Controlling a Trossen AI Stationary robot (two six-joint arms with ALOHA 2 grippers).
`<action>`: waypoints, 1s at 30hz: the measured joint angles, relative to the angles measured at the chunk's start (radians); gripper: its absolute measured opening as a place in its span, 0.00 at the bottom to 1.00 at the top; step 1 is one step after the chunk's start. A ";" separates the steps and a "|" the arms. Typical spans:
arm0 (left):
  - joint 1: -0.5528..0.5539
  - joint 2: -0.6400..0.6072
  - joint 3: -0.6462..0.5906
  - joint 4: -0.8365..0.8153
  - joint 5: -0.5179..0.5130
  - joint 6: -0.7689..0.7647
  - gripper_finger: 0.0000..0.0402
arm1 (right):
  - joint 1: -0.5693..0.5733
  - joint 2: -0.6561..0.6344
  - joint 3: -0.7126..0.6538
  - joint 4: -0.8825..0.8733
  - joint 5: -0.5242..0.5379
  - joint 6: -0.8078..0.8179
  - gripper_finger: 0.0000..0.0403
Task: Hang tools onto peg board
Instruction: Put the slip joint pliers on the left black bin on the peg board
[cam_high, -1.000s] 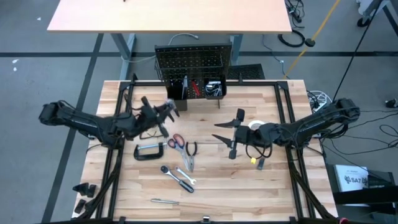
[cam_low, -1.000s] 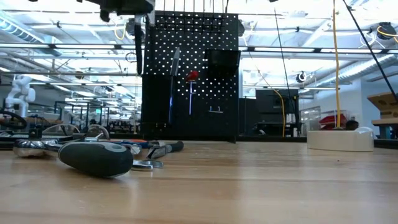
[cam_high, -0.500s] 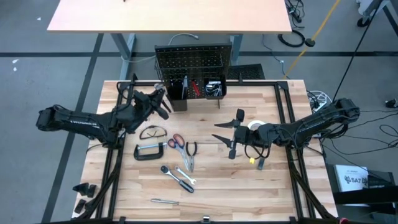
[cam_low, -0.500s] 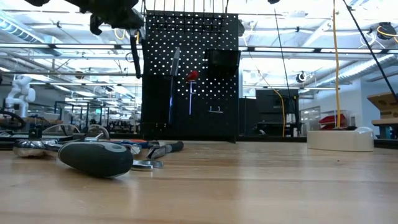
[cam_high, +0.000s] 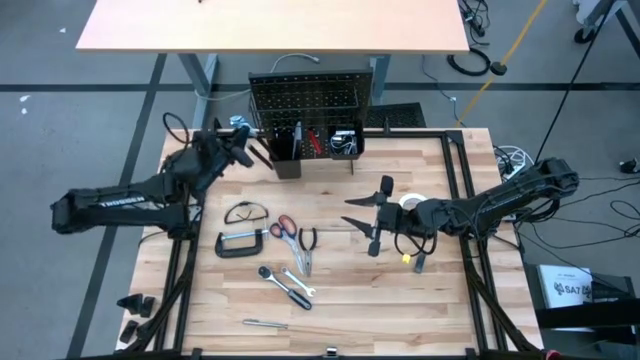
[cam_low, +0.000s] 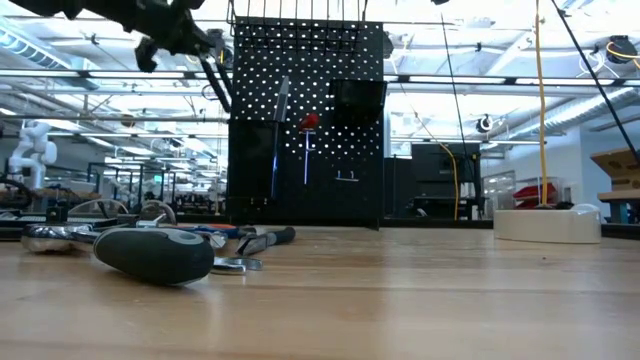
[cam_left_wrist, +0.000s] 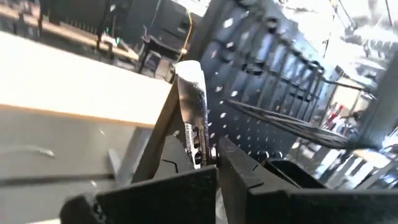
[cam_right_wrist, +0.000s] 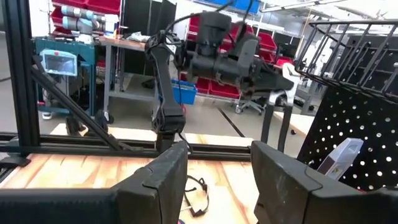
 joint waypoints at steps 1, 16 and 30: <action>0.021 0.005 -0.001 -0.002 0.025 -0.031 0.00 | 0.000 0.000 0.000 0.005 0.000 0.000 0.42; 0.062 0.121 -0.001 0.244 0.009 0.020 0.00 | 0.000 0.000 0.000 0.045 -0.001 -0.007 0.42; 0.062 0.259 -0.001 0.252 0.010 0.077 0.00 | 0.000 0.000 0.000 0.040 -0.001 -0.008 0.42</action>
